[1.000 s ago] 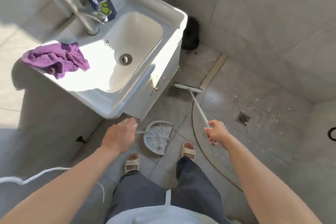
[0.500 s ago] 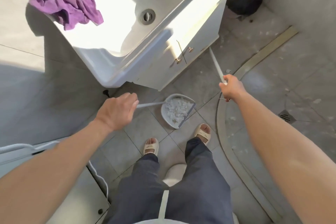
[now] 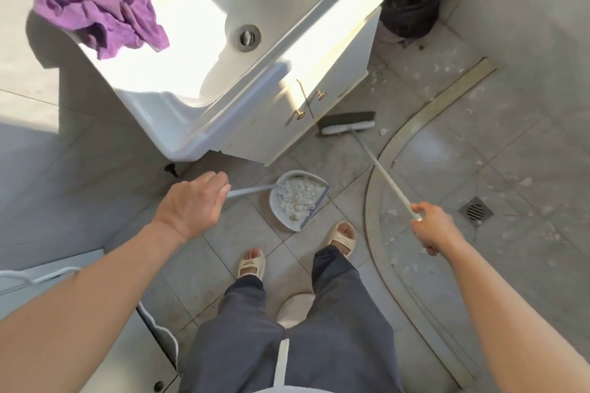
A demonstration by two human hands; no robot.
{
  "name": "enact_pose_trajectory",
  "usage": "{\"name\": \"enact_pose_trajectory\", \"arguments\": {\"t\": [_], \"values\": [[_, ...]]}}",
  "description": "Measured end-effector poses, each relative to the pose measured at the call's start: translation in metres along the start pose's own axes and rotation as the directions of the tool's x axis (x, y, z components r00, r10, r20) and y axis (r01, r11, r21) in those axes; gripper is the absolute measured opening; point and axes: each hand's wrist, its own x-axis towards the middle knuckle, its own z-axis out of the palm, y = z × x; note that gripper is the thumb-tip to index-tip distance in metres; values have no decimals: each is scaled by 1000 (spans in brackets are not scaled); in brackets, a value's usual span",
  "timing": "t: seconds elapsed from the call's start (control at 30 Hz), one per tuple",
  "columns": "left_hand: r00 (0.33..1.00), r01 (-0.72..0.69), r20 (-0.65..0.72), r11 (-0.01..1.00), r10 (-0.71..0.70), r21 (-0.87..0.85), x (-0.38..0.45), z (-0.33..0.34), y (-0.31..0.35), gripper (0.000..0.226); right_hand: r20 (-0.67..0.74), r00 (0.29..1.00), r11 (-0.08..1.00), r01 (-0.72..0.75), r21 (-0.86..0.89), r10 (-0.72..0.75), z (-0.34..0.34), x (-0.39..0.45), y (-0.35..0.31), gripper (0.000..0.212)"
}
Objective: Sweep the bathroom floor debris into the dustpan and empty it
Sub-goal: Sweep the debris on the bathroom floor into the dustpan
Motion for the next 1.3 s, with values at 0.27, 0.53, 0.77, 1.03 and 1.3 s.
{"name": "enact_pose_trajectory", "arguments": {"t": [0.27, 0.53, 0.77, 1.03, 1.3], "values": [[940, 334, 7, 919, -340, -211, -34, -18, -18, 22, -122, 987, 990, 113, 83, -102, -19, -62, -29, 42], [657, 665, 70, 533, -750, -523, -82, -18, -47, 19, -36, 997, 995, 76, 68, -74, 42, -34, -77, 49], [568, 716, 123, 415, -813, -561, -79, -19, -67, 23, 30, 999, 989, -38, 143, 34, 34, -93, -49, 38], [647, 692, 99, 529, -756, -491, -76, -23, -79, 29, -164, 986, 962, 31, 272, 15, 7, -105, -33, 45], [618, 701, 113, 480, -778, -527, -82, -14, -71, 25, -41, 987, 900, -124, 419, 155, 69, -51, -52, 26]]}}
